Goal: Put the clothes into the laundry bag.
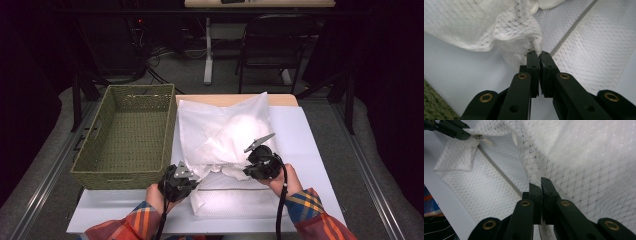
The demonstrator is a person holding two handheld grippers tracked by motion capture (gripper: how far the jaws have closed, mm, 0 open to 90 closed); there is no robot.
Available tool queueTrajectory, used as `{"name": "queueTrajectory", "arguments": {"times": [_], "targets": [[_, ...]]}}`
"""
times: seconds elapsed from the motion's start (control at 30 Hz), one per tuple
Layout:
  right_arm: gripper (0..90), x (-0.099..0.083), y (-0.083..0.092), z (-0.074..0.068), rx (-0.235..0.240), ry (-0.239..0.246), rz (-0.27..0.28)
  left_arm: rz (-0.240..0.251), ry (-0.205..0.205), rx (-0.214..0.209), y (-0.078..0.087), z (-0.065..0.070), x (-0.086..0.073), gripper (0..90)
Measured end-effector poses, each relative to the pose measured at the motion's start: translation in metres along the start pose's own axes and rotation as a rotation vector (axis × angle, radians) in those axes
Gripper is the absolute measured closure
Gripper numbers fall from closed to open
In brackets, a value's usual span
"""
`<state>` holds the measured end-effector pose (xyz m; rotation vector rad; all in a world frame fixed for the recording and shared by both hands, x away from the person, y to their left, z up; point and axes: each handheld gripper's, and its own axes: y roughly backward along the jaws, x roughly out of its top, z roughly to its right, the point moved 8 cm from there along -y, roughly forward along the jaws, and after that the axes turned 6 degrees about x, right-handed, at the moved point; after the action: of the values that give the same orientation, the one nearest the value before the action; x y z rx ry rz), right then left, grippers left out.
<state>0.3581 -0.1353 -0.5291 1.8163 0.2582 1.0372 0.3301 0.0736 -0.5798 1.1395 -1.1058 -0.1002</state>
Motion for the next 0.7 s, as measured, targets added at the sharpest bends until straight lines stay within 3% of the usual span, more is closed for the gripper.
{"name": "queueTrajectory", "arguments": {"times": [0.3,0.5,0.6,0.7], "targets": [[88.3,-0.008,0.000,0.000,0.007,0.006,-0.021,0.023,0.073,-0.040,0.020,-0.006,-0.014,87.4],[88.2,-0.015,-0.005,-0.001,0.014,0.013,-0.053,-0.028,0.104,-0.064,0.023,-0.013,-0.028,87.5],[88.1,-0.023,-0.016,0.001,0.012,0.012,-0.094,-0.079,0.107,-0.063,0.021,-0.017,-0.038,87.6],[87.9,-0.027,-0.023,0.001,0.011,0.015,-0.116,-0.099,0.114,-0.055,0.020,-0.019,-0.042,87.9]]}}
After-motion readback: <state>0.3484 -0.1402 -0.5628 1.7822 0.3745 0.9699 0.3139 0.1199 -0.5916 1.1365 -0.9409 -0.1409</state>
